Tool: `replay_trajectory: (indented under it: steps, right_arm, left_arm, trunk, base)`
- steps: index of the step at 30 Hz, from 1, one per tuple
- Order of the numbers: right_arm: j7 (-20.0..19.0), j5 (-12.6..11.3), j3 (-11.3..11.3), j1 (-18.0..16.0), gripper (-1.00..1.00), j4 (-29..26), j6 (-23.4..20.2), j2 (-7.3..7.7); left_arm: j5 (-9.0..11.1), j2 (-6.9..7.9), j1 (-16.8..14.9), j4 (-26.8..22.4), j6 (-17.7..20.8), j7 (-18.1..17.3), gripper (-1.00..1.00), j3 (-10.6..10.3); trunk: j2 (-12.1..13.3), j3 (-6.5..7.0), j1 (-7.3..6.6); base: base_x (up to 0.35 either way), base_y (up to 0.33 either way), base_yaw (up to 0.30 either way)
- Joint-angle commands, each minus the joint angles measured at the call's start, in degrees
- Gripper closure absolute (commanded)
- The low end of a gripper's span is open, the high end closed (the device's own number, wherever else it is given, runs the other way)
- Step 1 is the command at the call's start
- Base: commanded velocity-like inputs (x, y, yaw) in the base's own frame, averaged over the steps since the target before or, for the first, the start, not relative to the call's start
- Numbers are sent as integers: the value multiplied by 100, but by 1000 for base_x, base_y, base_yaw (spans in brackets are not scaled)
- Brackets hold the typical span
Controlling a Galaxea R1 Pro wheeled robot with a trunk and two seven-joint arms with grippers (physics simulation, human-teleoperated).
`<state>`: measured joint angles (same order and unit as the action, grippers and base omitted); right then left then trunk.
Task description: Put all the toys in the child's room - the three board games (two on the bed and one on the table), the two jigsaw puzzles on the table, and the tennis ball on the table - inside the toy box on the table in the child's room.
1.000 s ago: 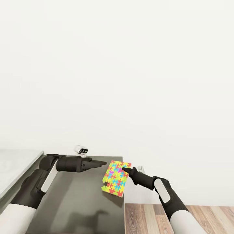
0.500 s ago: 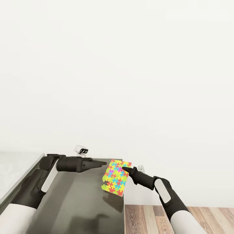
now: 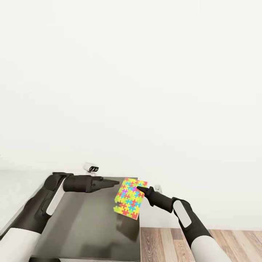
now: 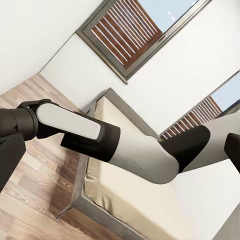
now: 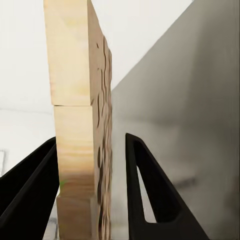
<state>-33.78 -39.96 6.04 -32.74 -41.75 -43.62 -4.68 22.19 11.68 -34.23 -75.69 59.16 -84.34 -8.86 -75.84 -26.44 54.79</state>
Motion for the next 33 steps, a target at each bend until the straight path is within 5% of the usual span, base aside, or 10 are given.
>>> replay_trajectory:
  steps: [1, 15, 33]
  right_arm:
    - [-28, 17, 32, -4, 100, 1, -32, -7]
    - [-32, 30, 43, -8, 100, -1, -35, 20]
    - [-27, 7, 58, -7, 100, -18, -50, 422]
  left_arm:
    - [13, 4, -5, 1, 60, -12, -100, -10]
    - [10, 1, -5, 1, 59, -12, -100, -22]
    - [-1, -6, -5, 0, 60, -4, -100, -33]
  trunk:
    - [38, 12, -23]
    - [599, 263, -330]
    - [1321, 587, -726]
  base:
    - [-14, 4, 0]
    - [-1, 0, 0]
    - [-55, 0, 0]
